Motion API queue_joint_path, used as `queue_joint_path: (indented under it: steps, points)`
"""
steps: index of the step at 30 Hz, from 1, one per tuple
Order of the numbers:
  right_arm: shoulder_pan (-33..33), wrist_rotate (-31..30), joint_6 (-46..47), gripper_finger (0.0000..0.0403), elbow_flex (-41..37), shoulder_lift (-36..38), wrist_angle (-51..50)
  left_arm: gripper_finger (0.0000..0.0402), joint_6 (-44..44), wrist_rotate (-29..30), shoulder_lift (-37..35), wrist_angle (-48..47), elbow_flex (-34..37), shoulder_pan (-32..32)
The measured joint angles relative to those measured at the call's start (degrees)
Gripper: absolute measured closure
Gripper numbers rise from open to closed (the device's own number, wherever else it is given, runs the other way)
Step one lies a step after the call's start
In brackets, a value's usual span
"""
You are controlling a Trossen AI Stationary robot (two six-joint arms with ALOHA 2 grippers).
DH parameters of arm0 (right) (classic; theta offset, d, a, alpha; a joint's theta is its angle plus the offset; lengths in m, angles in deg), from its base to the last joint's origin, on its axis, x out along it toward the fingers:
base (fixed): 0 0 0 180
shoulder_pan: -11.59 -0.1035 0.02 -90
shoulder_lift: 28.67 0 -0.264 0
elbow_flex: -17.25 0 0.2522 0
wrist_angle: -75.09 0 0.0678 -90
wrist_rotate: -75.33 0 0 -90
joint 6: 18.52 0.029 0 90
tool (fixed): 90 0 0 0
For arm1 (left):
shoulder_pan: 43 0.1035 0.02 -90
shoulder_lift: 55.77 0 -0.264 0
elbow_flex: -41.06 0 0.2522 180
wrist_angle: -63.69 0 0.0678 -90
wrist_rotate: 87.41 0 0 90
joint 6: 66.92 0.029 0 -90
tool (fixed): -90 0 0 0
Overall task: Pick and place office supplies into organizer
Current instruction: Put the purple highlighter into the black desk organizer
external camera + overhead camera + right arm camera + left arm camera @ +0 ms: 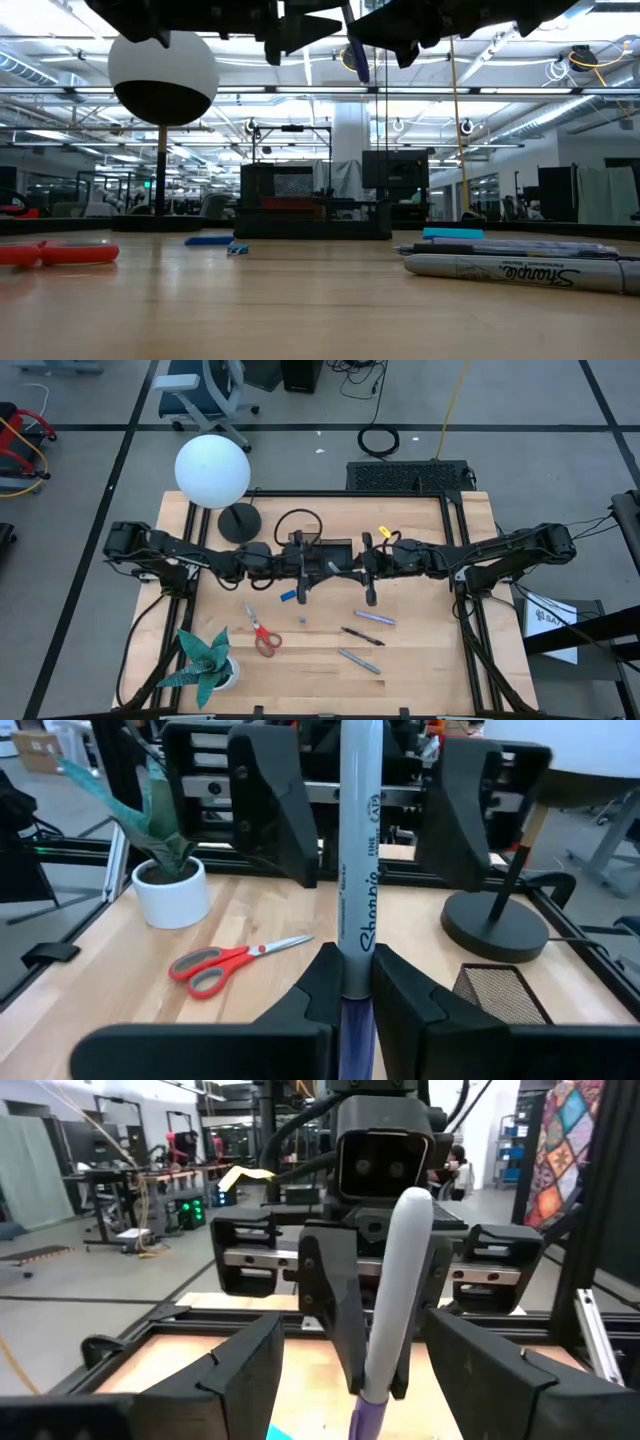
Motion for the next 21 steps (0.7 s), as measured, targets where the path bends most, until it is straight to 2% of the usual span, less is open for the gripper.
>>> queue_joint_path:
  steps: [11,21]
  points:
    - [-0.06,-0.07,-0.02,0.0377,-0.05,-1.33,1.78,0.0151,-0.88,-1.21,0.46,3.64,-0.30,0.00]
    - [-0.06,0.07,-0.24,0.0377,-0.04,-2.78,4.21,0.0151,-1.10,-1.19,0.48,2.89,-0.28,0.37]
